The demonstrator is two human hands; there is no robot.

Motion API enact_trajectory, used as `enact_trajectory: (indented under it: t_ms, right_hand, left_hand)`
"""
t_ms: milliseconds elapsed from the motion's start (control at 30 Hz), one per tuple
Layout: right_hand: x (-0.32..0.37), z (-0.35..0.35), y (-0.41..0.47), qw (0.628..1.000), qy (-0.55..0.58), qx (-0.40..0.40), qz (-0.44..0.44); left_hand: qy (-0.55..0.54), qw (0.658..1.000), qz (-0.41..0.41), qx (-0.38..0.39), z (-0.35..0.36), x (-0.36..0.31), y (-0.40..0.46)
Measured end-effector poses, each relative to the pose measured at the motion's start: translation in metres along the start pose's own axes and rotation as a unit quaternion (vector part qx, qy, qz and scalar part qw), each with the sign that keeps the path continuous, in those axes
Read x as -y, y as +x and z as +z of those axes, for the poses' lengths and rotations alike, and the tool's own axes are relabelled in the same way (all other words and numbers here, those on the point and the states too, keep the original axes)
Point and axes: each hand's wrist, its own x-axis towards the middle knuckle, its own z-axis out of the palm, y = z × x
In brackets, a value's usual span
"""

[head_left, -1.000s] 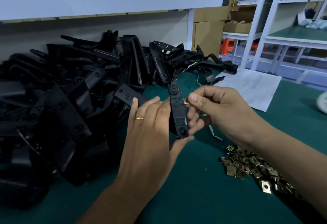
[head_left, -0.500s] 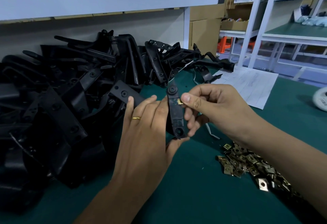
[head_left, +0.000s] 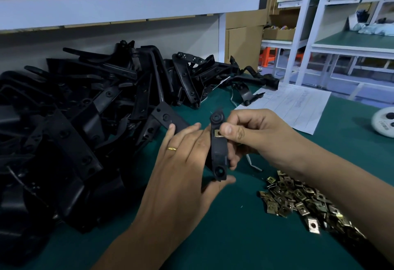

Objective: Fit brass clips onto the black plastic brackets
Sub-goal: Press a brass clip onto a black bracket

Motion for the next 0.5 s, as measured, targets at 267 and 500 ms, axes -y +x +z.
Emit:
enact_trajectory:
  t_ms: [267, 500]
  right_hand:
    - [0.007, -0.043, -0.006, 0.934, -0.350, 0.001, 0.074]
    - [0.004, -0.071, -0.012, 0.873, -0.445, 0.062, 0.190]
  left_hand:
    - [0.010, 1.000, -0.026, -0.011, 0.000, -0.001, -0.003]
    - [-0.013, 0.993, 0.005, 0.116, 0.002, -0.006, -0.006]
